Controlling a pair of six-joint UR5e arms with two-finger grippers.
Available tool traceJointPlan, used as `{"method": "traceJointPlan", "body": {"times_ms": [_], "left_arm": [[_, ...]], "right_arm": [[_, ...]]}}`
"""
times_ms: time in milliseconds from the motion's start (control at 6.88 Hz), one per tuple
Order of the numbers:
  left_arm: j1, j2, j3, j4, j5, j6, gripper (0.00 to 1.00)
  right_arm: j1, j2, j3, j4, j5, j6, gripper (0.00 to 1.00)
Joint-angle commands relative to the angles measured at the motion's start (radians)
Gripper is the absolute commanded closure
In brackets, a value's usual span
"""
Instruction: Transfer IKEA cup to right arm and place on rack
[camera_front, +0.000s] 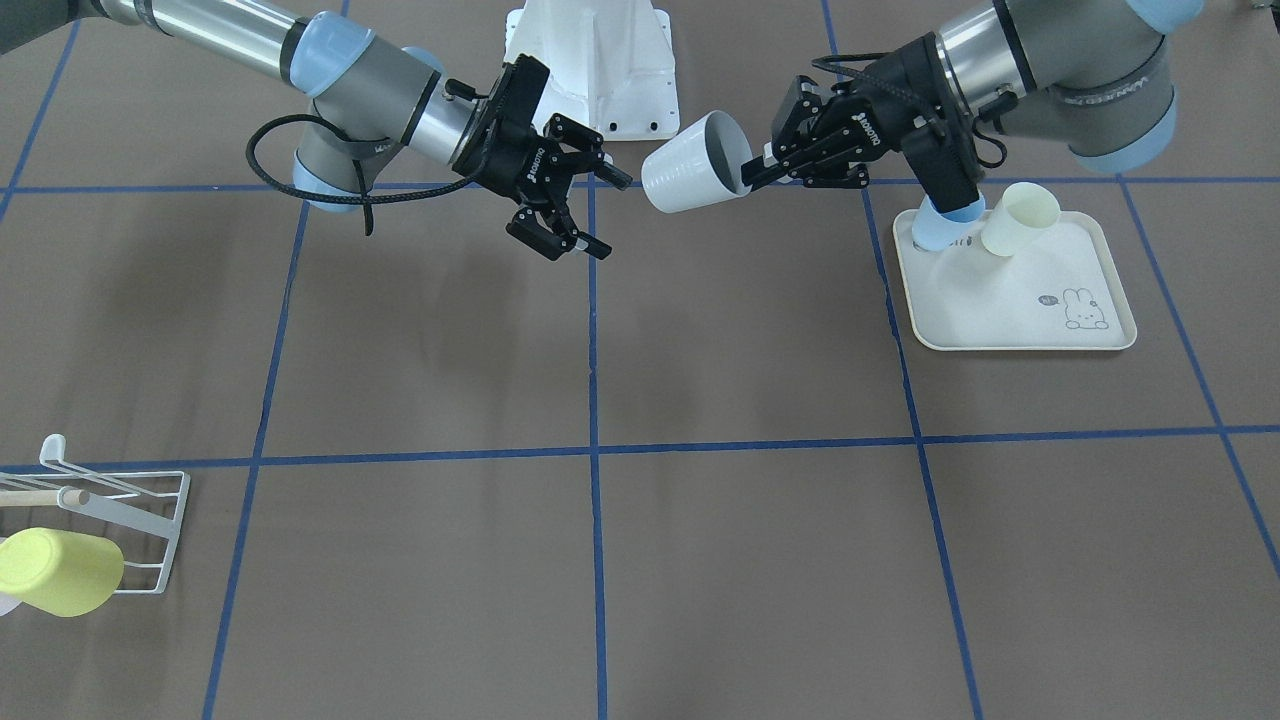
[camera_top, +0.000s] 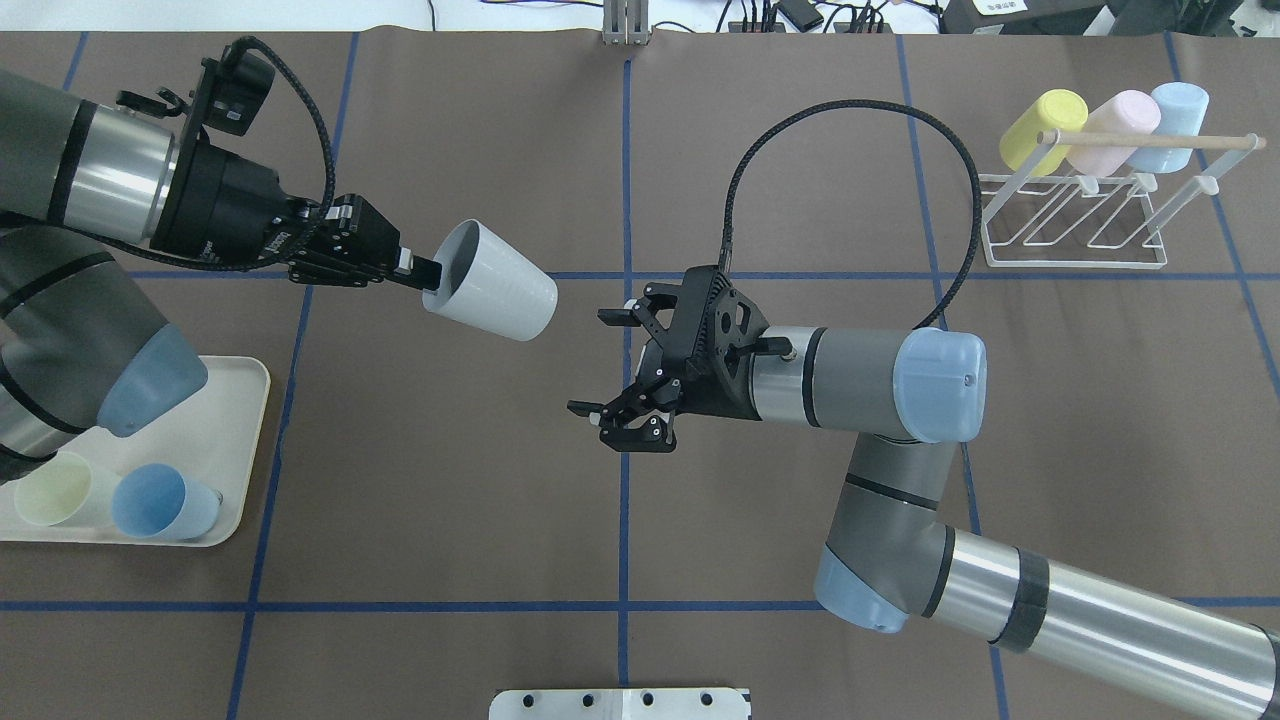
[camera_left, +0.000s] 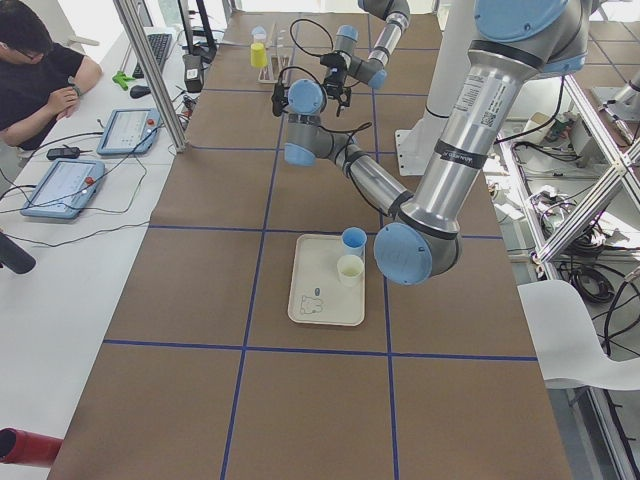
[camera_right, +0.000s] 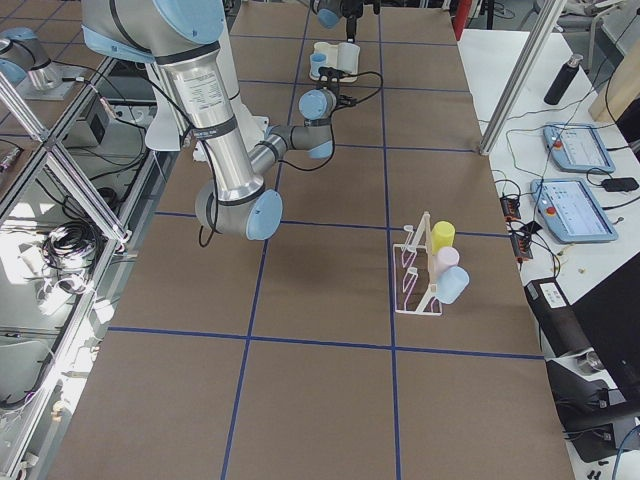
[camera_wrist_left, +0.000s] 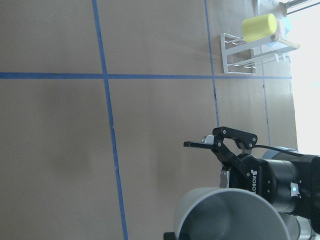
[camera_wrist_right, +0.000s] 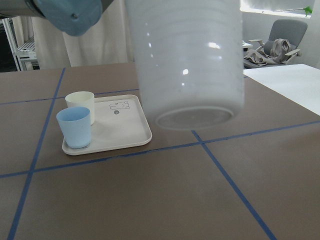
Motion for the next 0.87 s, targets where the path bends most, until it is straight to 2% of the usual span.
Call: {"method": "traceJointPlan", "body": {"times_ms": [0, 726], "left_arm": [[0.068, 0.000, 0.022, -0.044, 0.101, -0.040, 1.00], [0.120, 0.000, 0.038, -0.044, 0.101, -0.038, 1.00]], "right_arm": [[-0.004, 0.006, 0.001, 0.021, -0.003, 0.000, 0.01], [-0.004, 0.006, 0.001, 0.032, -0.007, 0.000, 0.01]]}}
